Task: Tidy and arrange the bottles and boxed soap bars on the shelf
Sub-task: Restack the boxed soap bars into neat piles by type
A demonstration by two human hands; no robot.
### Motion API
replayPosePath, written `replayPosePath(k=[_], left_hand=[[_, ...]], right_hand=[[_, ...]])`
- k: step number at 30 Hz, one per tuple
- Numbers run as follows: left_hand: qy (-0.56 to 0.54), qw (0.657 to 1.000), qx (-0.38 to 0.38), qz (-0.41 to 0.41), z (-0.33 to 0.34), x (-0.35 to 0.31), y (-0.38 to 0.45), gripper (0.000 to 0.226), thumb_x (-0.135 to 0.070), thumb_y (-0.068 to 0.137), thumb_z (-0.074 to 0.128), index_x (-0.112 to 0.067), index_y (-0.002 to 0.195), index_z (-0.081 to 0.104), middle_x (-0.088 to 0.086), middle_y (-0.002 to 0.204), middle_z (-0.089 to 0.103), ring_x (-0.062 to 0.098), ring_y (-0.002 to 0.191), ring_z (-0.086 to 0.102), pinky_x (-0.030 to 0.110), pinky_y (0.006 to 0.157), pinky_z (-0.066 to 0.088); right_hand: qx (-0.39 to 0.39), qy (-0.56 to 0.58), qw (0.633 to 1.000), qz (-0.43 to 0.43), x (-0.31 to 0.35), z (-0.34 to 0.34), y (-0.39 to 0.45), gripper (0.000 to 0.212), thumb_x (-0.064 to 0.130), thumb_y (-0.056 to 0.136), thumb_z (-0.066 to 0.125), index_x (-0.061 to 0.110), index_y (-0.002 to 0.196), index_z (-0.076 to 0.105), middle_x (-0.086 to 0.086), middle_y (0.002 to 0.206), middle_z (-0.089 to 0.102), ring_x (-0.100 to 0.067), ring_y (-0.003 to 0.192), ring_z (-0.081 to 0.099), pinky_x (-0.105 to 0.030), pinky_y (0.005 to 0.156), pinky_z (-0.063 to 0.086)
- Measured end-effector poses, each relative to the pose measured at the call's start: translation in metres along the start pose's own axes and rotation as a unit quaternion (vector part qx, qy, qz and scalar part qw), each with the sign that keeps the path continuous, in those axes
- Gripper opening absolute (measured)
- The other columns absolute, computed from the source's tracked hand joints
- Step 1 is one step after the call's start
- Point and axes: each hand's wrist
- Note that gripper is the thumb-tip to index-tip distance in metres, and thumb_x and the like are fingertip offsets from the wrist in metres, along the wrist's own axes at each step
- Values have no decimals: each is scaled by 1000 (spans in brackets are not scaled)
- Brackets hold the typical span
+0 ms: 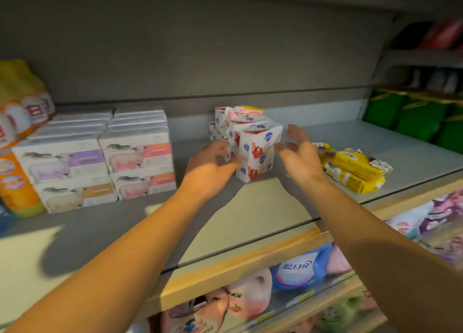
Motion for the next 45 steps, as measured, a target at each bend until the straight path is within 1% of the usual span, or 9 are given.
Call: replayPosePath(k=[5,11,15,20,25,33,39,43,45], left_hand=[[20,1000,-17,12,26,-22,29,32,-36,86,69,-22,114,63,-2,117,69,20,104,65,33,88,53],[-202,977,-69,-8,0,-19,14,8,-24,94,63,-24,91,70,-8,91,76,10,85,73,31,72,60],[-347,932,-21,-101,-27,-5,-18,26,-21,95,63,-19,74,77,0,83,77,17,75,74,25,60,58],[-357,920,21,-160,-34,14,-38,22,-29,96,60,-10,99,71,15,78,73,24,59,66,27,48,53],[-366,913,56,-172,-28,14,-41,51,-53,92,56,-3,95,66,12,59,63,23,48,59,28,45,49],[-263,945,85,-175,-33,20,-39,79,-76,72,56,-2,95,68,10,55,59,19,43,51,26,42,41],[-371,907,107,-169,-28,23,-34,53,-56,80,67,-11,108,66,15,79,71,24,59,64,34,57,57],[-350,925,69,-132,-20,24,-32,26,-36,93,64,-22,116,65,7,84,75,21,60,64,36,58,58],[-339,934,50,-102,-19,25,-32,35,-24,93,67,-24,126,58,4,90,76,21,65,68,38,60,60]], right_hand=[[46,69,996,-34,4,5,-6,42,7,85,67,34,117,61,30,97,64,10,93,60,-4,58,46],[2,97,989,-109,15,3,-37,43,5,82,69,27,116,55,18,106,64,7,94,61,-13,74,50],[132,135,974,-122,14,15,-67,64,-2,82,68,30,133,48,23,116,62,-5,99,67,-24,76,57],[209,130,964,-99,-2,21,-80,61,-2,85,69,29,134,52,12,117,67,-10,105,67,-26,78,57],[138,186,973,-17,-2,23,-75,30,30,81,65,18,108,69,-8,101,73,-21,75,67,-36,70,54],[142,79,986,31,1,25,-76,49,71,76,47,33,94,72,-2,89,75,-13,50,54,-31,51,49],[142,129,981,-10,1,24,-76,34,27,75,68,27,109,69,-1,105,70,-14,74,66,-25,60,51],[158,133,978,-19,0,24,-74,34,17,88,65,29,121,63,1,116,67,-19,100,70,-40,81,59],[143,133,980,-29,1,25,-75,41,8,94,59,28,130,55,5,122,61,-9,100,69,-34,80,60]])
Point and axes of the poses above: each hand's wrist, its own y-axis towards the middle knuckle, its own z-axis out of the palm, x = y × z
